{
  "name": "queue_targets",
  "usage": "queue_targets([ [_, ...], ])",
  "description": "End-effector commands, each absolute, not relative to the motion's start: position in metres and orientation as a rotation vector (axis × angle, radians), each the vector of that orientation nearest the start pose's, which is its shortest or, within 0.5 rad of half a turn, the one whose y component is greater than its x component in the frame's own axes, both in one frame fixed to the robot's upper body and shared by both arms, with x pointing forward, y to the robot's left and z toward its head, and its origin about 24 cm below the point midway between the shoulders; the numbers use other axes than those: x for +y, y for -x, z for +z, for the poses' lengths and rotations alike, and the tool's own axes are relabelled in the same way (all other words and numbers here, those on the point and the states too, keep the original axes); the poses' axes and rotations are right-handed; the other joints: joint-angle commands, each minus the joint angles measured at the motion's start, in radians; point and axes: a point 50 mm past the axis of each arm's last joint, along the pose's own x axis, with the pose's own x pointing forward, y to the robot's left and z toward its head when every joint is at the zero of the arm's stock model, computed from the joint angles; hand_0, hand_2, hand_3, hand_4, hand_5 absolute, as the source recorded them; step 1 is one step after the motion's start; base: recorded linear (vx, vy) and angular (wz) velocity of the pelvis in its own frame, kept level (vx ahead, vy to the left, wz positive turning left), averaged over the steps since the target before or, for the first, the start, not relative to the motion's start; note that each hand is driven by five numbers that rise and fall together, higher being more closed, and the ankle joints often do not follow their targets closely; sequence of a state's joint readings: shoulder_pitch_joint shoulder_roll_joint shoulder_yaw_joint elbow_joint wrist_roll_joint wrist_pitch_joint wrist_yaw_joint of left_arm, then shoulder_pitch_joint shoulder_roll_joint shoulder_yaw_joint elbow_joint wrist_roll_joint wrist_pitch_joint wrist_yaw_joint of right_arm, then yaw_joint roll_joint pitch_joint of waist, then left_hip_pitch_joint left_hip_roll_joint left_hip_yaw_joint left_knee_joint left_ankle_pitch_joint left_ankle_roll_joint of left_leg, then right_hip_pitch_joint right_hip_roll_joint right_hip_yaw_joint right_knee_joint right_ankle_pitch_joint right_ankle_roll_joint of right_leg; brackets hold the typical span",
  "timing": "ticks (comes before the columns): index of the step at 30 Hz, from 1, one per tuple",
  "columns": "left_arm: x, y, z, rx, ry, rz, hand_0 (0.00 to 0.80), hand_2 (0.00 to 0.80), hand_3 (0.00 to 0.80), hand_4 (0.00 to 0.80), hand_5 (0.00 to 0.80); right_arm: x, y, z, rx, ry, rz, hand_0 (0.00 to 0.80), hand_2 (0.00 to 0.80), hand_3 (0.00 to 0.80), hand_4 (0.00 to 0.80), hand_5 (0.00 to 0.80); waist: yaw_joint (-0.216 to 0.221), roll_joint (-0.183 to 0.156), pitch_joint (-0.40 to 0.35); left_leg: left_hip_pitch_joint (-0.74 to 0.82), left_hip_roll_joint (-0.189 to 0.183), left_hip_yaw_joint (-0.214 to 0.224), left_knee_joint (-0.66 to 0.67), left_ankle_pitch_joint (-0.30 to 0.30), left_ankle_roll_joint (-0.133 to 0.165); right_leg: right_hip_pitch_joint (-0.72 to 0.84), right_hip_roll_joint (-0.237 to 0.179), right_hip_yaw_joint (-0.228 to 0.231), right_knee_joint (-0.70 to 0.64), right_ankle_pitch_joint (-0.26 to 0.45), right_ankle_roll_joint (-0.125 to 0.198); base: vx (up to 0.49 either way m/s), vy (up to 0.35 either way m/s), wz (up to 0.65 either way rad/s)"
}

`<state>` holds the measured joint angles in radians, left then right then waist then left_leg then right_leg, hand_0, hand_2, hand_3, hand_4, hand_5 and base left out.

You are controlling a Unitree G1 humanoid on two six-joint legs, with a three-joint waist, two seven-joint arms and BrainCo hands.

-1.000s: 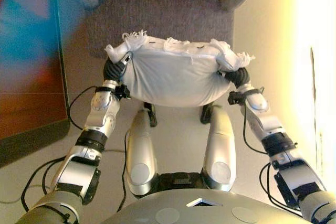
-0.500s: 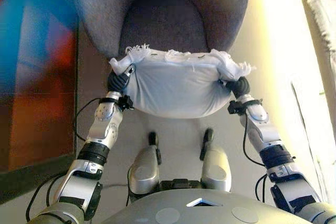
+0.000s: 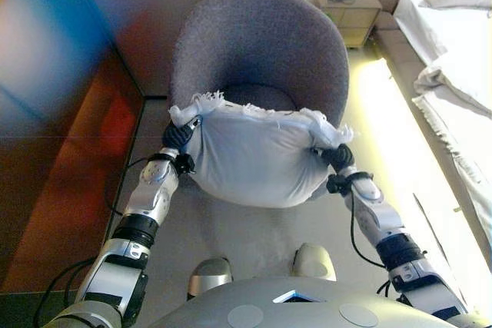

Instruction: Pick up the cushion and take it to the sofa

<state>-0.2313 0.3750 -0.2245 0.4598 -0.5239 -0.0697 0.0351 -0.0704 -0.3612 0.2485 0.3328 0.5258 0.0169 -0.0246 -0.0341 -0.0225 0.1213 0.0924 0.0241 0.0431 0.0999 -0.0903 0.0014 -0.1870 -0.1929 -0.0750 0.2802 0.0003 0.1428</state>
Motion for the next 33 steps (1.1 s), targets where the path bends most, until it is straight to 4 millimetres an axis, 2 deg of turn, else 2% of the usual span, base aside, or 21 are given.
queue_targets([
  [1,0.171,-0.303,0.034,0.067,0.106,-0.132,0.800,0.800,0.800,0.800,0.800,-0.186,-0.279,0.018,0.157,-0.206,0.113,0.800,0.800,0.800,0.800,0.800,-0.044,-0.042,-0.023,0.074,-0.130,0.019,0.040,-0.134,0.064,-0.061,0.034,-0.022,-0.240,0.218,0.055,0.395,-0.064,0.13],
  [3,0.172,-0.302,0.033,0.073,0.107,-0.127,0.800,0.800,0.800,0.800,0.800,-0.186,-0.279,0.019,0.159,-0.195,0.121,0.800,0.800,0.800,0.800,0.800,-0.044,-0.047,-0.025,0.116,-0.136,0.037,0.044,-0.167,0.069,-0.086,0.042,-0.105,-0.237,0.229,0.055,0.401,-0.058,0.17],
  [5,0.174,-0.300,0.032,0.075,0.113,-0.120,0.800,0.800,0.800,0.800,0.800,-0.187,-0.279,0.020,0.160,-0.189,0.134,0.800,0.800,0.800,0.800,0.800,-0.042,-0.052,-0.036,0.139,-0.142,0.041,0.048,-0.190,0.074,-0.083,0.038,-0.145,-0.231,0.236,0.050,0.403,-0.065,0.10],
  [7,0.177,-0.297,0.030,0.077,0.128,-0.115,0.800,0.800,0.800,0.800,0.800,-0.190,-0.276,0.021,0.158,-0.168,0.154,0.800,0.800,0.800,0.800,0.800,-0.052,-0.050,-0.059,0.156,-0.137,0.045,0.067,-0.202,0.070,-0.060,0.046,-0.138,-0.242,0.227,0.036,0.467,-0.089,-0.06],
  [9,0.178,-0.296,0.031,0.076,0.141,-0.111,0.800,0.800,0.800,0.800,0.800,-0.191,-0.273,0.022,0.155,-0.154,0.168,0.800,0.800,0.800,0.800,0.800,-0.063,-0.044,-0.077,0.166,-0.117,0.069,0.103,-0.191,0.056,-0.047,0.046,-0.135,-0.221,0.208,0.022,0.398,-0.114,0.05],
  [11,0.181,-0.293,0.029,0.074,0.150,-0.089,0.800,0.800,0.800,0.800,0.800,-0.189,-0.271,0.023,0.155,-0.136,0.193,0.800,0.800,0.800,0.800,0.800,-0.075,-0.021,-0.101,0.185,-0.054,0.105,0.194,-0.091,0.000,-0.024,0.059,-0.145,-0.171,0.152,-0.015,0.382,-0.183,-0.04],
  [12,0.182,-0.292,0.031,0.066,0.150,-0.082,0.800,0.800,0.800,0.800,0.800,-0.189,-0.271,0.025,0.149,-0.132,0.204,0.800,0.800,0.800,0.800,0.800,-0.077,-0.018,-0.107,0.171,-0.034,0.115,0.271,-0.031,-0.030,-0.008,0.068,-0.144,-0.168,0.129,-0.034,0.247,-0.169,-0.20],
  [13,0.183,-0.292,0.032,0.060,0.152,-0.076,0.800,0.800,0.800,0.800,0.800,-0.189,-0.271,0.026,0.146,-0.133,0.211,0.800,0.800,0.800,0.800,0.800,-0.079,-0.023,-0.111,0.153,-0.025,0.117,0.328,0.010,-0.046,0.003,0.069,-0.140,-0.171,0.118,-0.047,0.261,-0.194,-0.21],
  [14,0.183,-0.292,0.035,0.050,0.164,-0.063,0.800,0.800,0.800,0.800,0.800,-0.190,-0.271,0.028,0.140,-0.131,0.219,0.800,0.800,0.800,0.800,0.800,-0.078,-0.023,-0.109,0.113,-0.003,0.115,0.445,0.059,-0.067,0.030,0.080,-0.129,-0.173,0.096,-0.069,0.280,-0.198,-0.24],
  [16,0.183,-0.291,0.036,0.035,0.170,-0.046,0.800,0.800,0.800,0.800,0.800,-0.195,-0.269,0.028,0.133,-0.129,0.224,0.800,0.800,0.800,0.800,0.800,-0.072,-0.036,-0.103,-0.007,0.006,0.100,0.643,0.092,-0.079,0.074,0.087,-0.090,-0.177,0.067,-0.101,0.272,-0.161,-0.26],
  [17,0.182,-0.291,0.037,0.030,0.168,-0.043,0.800,0.800,0.800,0.800,0.800,-0.197,-0.268,0.028,0.130,-0.134,0.222,0.800,0.800,0.800,0.800,0.800,-0.069,-0.048,-0.101,-0.060,0.014,0.103,0.687,0.093,-0.076,0.094,0.083,-0.077,-0.179,0.056,-0.110,0.212,-0.081,-0.37],
  [18,0.180,-0.291,0.038,0.024,0.168,-0.043,0.800,0.800,0.800,0.800,0.800,-0.199,-0.268,0.029,0.126,-0.140,0.221,0.800,0.800,0.800,0.800,0.800,-0.065,-0.046,-0.092,-0.094,0.039,0.108,0.701,0.078,-0.072,0.113,0.090,-0.072,-0.179,0.045,-0.115,0.203,-0.041,-0.39],
  [20,0.178,-0.293,0.040,0.009,0.168,-0.043,0.800,0.800,0.800,0.800,0.800,-0.198,-0.271,0.033,0.113,-0.146,0.222,0.800,0.800,0.800,0.800,0.800,-0.053,-0.050,-0.079,-0.130,0.058,0.104,0.636,0.063,-0.058,0.139,0.092,-0.059,-0.177,0.029,-0.115,0.202,0.020,-0.21],
  [23,0.180,-0.296,0.044,-0.003,0.171,-0.047,0.800,0.800,0.800,0.800,0.800,-0.193,-0.281,0.040,0.102,-0.130,0.213,0.800,0.800,0.800,0.800,0.800,-0.033,-0.043,-0.069,-0.121,0.061,0.086,0.409,0.071,-0.047,0.166,0.097,-0.030,-0.163,0.003,-0.104,0.226,0.109,-0.18],
  [27,0.179,-0.299,0.042,0.006,0.172,-0.039,0.800,0.800,0.800,0.800,0.800,-0.184,-0.287,0.038,0.135,-0.135,0.206,0.800,0.800,0.800,0.800,0.800,0.000,-0.014,-0.058,-0.114,0.056,0.050,0.107,0.105,-0.068,0.237,0.103,-0.014,-0.166,-0.039,-0.080,0.263,0.152,0.02],
  [29,0.181,-0.299,0.039,0.018,0.172,-0.008,0.800,0.800,0.800,0.800,0.800,-0.179,-0.284,0.028,0.192,-0.130,0.195,0.800,0.800,0.800,0.800,0.800,0.016,-0.010,-0.055,-0.128,0.054,0.041,0.050,0.126,-0.078,0.276,0.094,-0.009,-0.176,-0.055,-0.072,0.286,0.129,0.00],
  [31,0.184,-0.297,0.034,0.038,0.148,0.017,0.800,0.800,0.800,0.800,0.800,-0.174,-0.280,0.019,0.235,-0.128,0.208,0.800,0.800,0.800,0.800,0.800,0.031,-0.011,-0.058,-0.147,0.050,0.036,0.040,0.116,-0.078,0.309,0.076,-0.009,-0.186,-0.065,-0.062,0.282,0.121,-0.20],
  [33,0.190,-0.296,0.031,0.056,0.130,0.027,0.800,0.800,0.800,0.800,0.800,-0.168,-0.277,0.016,0.238,-0.114,0.231,0.800,0.800,0.800,0.800,0.800,0.037,-0.008,-0.066,-0.142,0.047,0.049,0.016,0.094,-0.068,0.315,0.048,-0.027,-0.180,-0.076,-0.047,0.187,0.132,-0.61],
])
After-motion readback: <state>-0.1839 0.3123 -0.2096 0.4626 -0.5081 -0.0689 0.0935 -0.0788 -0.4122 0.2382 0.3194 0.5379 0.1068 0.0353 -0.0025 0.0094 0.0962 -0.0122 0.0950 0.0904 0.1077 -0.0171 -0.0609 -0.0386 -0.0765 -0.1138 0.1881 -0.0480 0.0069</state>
